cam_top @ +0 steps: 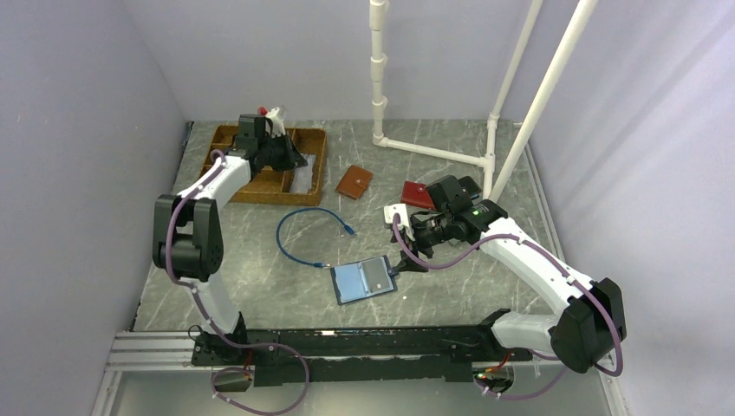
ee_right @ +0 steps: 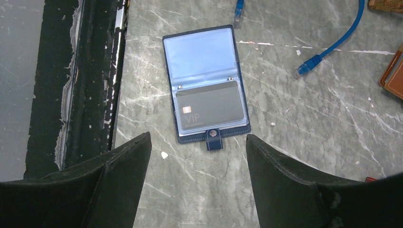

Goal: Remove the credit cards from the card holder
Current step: Place the credit card in the storage box.

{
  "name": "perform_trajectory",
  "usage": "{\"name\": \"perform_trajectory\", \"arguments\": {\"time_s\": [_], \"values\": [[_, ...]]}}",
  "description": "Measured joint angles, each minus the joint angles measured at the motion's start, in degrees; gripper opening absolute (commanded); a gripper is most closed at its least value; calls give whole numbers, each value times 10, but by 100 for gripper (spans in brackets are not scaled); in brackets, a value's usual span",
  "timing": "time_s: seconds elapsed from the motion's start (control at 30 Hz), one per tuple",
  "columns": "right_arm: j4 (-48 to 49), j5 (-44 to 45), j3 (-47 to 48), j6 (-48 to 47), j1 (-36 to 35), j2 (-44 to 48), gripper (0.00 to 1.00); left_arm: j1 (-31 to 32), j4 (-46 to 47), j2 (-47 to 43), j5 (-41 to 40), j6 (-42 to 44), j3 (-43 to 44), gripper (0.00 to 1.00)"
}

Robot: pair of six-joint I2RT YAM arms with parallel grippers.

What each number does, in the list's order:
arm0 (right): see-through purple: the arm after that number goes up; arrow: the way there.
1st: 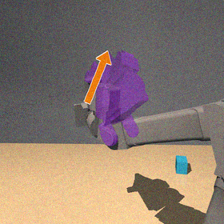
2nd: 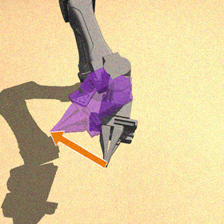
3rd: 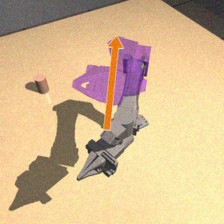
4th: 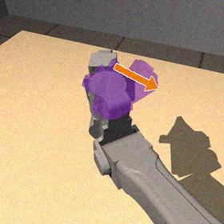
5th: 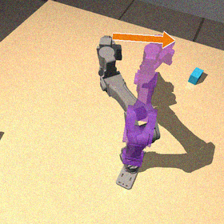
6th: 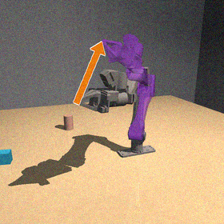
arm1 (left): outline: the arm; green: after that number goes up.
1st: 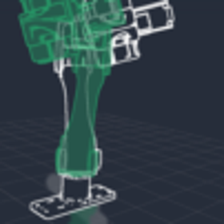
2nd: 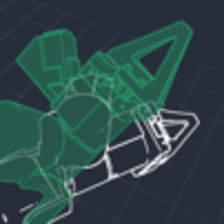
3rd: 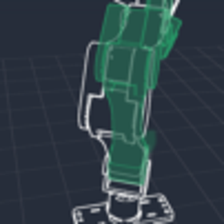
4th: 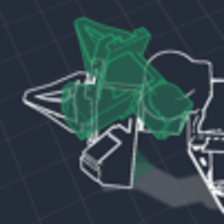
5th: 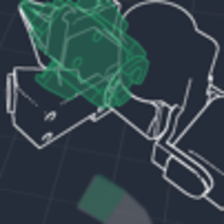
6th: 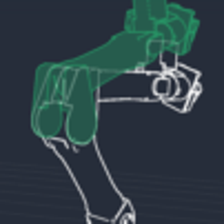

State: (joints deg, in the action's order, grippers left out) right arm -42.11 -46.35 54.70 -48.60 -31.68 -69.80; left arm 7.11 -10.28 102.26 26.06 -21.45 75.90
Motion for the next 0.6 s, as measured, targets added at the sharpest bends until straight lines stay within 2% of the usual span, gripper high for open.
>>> {"name": "perform_trajectory", "arguments": {"time_s": [0.6], "values": [[2,9,0,5,0,0,76,-18,-87,180,-26,47,203,7]]}}
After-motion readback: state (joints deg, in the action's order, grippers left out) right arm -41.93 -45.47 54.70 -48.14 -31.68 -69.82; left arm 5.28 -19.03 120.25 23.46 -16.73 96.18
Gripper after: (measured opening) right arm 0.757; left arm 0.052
